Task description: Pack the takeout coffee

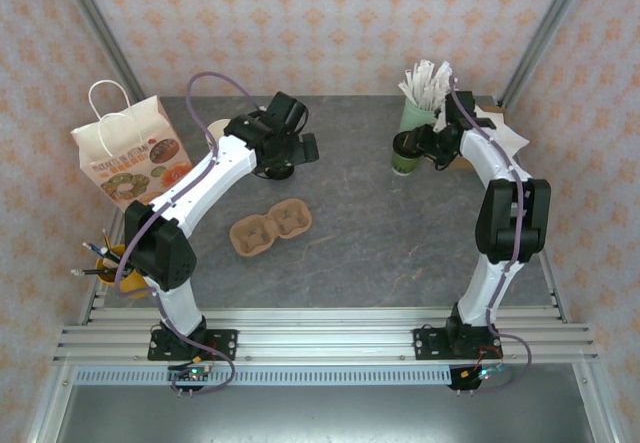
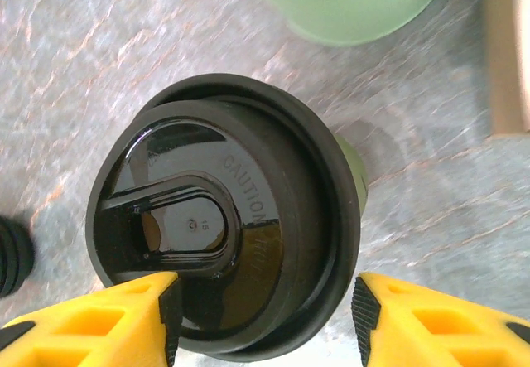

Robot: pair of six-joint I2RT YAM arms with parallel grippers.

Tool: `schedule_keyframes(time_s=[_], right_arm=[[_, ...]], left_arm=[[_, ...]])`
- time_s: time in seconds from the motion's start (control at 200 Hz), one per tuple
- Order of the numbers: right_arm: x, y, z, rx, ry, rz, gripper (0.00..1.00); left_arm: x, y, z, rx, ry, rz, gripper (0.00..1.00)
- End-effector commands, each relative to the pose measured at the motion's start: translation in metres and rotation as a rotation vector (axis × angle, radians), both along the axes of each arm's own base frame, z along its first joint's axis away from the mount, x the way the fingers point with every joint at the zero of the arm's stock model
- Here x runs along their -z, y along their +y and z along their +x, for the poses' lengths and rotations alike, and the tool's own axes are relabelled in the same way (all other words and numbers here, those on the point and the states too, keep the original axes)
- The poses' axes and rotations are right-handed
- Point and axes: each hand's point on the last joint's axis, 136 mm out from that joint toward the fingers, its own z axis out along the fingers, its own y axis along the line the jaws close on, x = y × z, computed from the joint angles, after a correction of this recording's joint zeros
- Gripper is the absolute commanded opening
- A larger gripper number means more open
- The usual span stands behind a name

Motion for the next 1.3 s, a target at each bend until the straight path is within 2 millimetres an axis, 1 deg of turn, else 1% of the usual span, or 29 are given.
schedule_keyframes(time_s=[0.0,0.1,0.215,0.405,0.55,0.651,0.776,0.856,0.886,0.901,0.956,0.981,1.021,1.056,1.106,1.156,1.181,1.246,1.296], right_arm=[[0.025,-0.035,0.003,0.092,0.060,-0.098,0.57],[0.022,-0.048,0.010,0.121,0.049,-0.111,0.58],[0.015,-0.052,0.016,0.128,0.034,-0.112,0.58],[-0.004,-0.039,0.020,0.085,-0.004,-0.042,0.62],[-0.031,-0.035,0.020,0.074,-0.047,-0.026,0.65],[-0.050,-0.034,0.019,0.068,-0.077,-0.029,0.68],[-0.066,-0.035,0.018,0.069,-0.104,-0.031,0.69],[-0.078,-0.035,0.015,0.080,-0.124,-0.040,0.70],[-0.084,-0.034,0.013,0.084,-0.139,-0.043,0.72],[-0.087,-0.033,0.012,0.086,-0.146,-0.042,0.76],[-0.101,-0.023,0.008,0.074,-0.183,-0.040,0.87],[-0.108,-0.018,0.005,0.069,-0.203,-0.046,0.91],[-0.120,-0.007,0.001,0.058,-0.243,-0.049,0.96],[-0.129,0.006,-0.003,0.042,-0.281,-0.044,1.00],[-0.139,0.027,-0.008,0.013,-0.342,-0.025,0.99],[-0.144,0.053,-0.013,-0.026,-0.389,0.001,0.99],[-0.145,0.066,-0.016,-0.047,-0.405,0.011,0.99],[-0.144,0.104,-0.023,-0.135,-0.437,0.041,0.99],[-0.136,0.133,-0.030,-0.215,-0.443,0.048,0.99]], left_arm=[[0.001,0.004,0.003,0.002,-0.008,0.033,1.00],[-0.001,0.005,0.003,-0.001,-0.012,0.035,1.00],[0.000,0.008,0.002,-0.005,-0.013,0.044,1.00],[-0.002,0.011,0.001,0.000,-0.019,0.061,1.00],[-0.003,0.019,-0.004,0.006,-0.017,0.098,1.00],[-0.001,0.032,-0.014,-0.017,-0.007,0.122,1.00],[0.003,0.050,-0.028,-0.077,-0.007,0.116,1.00],[0.009,0.067,-0.046,-0.129,0.014,0.124,1.00],[0.012,0.075,-0.055,-0.158,0.021,0.136,1.00],[0.015,0.079,-0.061,-0.171,0.029,0.142,1.00],[0.022,0.096,-0.080,-0.227,0.049,0.146,1.00],[0.028,0.104,-0.090,-0.253,0.063,0.150,1.00],[0.032,0.118,-0.104,-0.292,0.073,0.145,1.00],[0.032,0.133,-0.115,-0.336,0.078,0.145,1.00],[0.025,0.160,-0.128,-0.418,0.071,0.148,1.00],[0.013,0.183,-0.137,-0.480,0.051,0.147,1.00],[0.002,0.194,-0.140,-0.511,0.025,0.152,1.00],[-0.035,0.216,-0.142,-0.566,-0.078,0.168,1.00],[-0.065,0.232,-0.144,-0.618,-0.151,0.174,1.00]])
